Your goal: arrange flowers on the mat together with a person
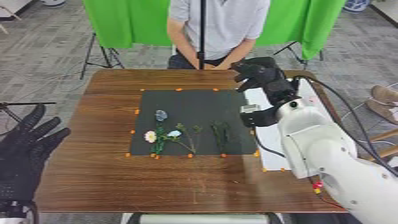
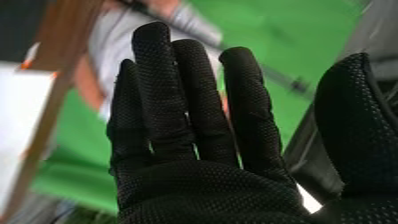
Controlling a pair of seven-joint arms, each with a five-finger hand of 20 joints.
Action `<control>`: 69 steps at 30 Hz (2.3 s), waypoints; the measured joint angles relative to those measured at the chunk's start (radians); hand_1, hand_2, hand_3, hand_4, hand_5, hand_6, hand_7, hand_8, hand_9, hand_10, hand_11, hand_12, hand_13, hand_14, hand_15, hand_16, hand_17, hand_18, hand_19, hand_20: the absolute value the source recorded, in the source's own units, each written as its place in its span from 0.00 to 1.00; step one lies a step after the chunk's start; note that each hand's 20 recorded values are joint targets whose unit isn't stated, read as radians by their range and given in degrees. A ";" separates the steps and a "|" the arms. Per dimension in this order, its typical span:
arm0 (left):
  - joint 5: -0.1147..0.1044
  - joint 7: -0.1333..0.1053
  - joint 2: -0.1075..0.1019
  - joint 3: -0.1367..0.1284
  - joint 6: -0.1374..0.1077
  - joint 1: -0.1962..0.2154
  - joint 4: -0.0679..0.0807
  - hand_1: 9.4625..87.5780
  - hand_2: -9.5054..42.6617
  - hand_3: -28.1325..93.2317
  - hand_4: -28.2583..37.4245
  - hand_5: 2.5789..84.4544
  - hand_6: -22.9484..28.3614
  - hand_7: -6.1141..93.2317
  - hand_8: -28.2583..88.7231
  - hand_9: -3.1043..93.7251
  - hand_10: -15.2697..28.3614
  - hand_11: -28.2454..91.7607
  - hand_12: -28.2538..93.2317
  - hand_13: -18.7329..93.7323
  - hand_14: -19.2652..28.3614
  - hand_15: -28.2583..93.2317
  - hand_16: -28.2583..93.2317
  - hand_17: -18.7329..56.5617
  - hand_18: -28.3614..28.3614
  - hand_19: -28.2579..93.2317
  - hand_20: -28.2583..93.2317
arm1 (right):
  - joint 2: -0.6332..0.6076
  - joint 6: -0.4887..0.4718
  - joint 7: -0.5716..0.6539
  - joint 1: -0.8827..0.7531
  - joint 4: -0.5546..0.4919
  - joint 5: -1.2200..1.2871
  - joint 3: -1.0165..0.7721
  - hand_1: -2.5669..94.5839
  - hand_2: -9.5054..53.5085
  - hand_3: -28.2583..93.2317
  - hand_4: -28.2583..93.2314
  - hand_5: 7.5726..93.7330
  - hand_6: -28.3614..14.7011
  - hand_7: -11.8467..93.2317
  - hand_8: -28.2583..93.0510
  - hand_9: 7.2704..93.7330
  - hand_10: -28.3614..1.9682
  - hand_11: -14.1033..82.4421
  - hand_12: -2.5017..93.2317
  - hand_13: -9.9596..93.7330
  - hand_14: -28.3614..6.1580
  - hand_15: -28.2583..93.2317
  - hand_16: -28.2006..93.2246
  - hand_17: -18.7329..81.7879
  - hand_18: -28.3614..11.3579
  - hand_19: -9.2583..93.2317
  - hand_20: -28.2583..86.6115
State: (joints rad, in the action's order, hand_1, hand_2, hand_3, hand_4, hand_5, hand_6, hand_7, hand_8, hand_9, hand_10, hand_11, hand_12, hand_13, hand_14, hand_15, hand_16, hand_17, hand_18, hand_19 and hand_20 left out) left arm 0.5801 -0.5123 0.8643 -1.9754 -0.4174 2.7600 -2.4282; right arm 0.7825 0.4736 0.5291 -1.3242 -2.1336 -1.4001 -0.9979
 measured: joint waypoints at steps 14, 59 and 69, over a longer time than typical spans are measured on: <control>0.032 0.057 0.036 -0.004 0.015 -0.059 -0.003 0.10 0.33 0.85 0.00 0.34 0.52 0.15 0.17 0.34 0.68 0.36 0.33 0.35 0.87 0.59 0.19 0.12 0.81 0.54 0.38 | -0.008 0.055 -0.057 -0.119 0.015 0.173 -0.103 0.30 0.18 0.82 0.03 0.57 0.66 0.25 0.13 0.60 0.37 0.32 0.18 0.60 0.32 0.66 0.31 0.33 0.22 0.71 0.33; 0.061 0.106 0.074 0.017 0.037 -0.079 -0.004 0.11 0.33 0.85 0.00 0.34 0.53 0.15 0.17 0.34 0.68 0.37 0.33 0.35 0.88 0.60 0.19 0.12 0.81 0.54 0.38 | -0.016 -0.021 -0.020 -0.164 0.006 0.115 -0.130 0.28 0.22 0.82 0.03 0.58 0.66 0.24 0.13 0.62 0.34 0.32 0.17 0.61 0.30 0.68 0.31 0.33 0.20 0.72 0.35; 0.057 0.094 0.070 0.025 0.036 -0.077 -0.004 0.11 0.33 0.85 0.00 0.34 0.53 0.15 0.17 0.34 0.69 0.37 0.33 0.35 0.88 0.60 0.19 0.12 0.81 0.54 0.38 | -0.023 -0.005 -0.019 -0.149 0.011 0.116 -0.130 0.28 0.22 0.82 0.03 0.58 0.66 0.25 0.13 0.62 0.34 0.33 0.17 0.61 0.29 0.68 0.31 0.33 0.20 0.72 0.35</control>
State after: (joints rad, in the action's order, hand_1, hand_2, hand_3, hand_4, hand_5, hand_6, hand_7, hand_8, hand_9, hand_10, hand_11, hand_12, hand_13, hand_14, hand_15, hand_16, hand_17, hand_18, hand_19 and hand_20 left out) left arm 0.6373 -0.4178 0.9346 -1.9501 -0.3818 2.6828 -2.4326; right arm 0.7599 0.4684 0.5100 -1.4733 -2.1221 -1.2845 -1.1281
